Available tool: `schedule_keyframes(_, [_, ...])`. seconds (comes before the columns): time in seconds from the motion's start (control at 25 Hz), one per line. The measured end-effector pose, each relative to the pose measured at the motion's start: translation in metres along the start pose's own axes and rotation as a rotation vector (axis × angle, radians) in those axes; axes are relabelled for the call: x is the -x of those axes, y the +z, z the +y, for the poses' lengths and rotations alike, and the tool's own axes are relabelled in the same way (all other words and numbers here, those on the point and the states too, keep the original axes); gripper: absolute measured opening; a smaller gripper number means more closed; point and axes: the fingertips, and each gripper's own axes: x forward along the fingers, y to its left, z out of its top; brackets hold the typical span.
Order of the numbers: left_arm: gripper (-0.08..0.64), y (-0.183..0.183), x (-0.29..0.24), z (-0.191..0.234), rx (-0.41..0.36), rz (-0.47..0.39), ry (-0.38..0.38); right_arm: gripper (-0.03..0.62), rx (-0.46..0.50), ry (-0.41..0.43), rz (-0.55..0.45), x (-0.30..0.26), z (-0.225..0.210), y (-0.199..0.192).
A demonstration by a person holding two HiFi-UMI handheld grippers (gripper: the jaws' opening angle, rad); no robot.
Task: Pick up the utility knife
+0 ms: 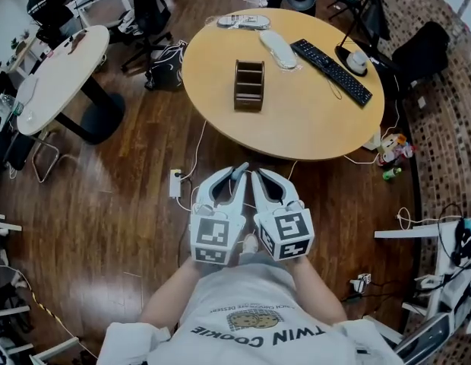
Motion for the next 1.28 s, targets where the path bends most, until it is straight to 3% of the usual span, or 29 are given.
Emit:
schedule_keyframes(0.68, [0.075,-0.045,0.136,-0.021,0.051,0.003,-0.019,0.002,0.008,-0.064,0.004,0.089,0.109,-0.036])
schedule_keyframes(1.28, [0.075,-0.052,0.195,-0.086,0.054,-0.009,-0.021,0.002,0.006,-0.078,0.017,0.171,0.13,-0.065])
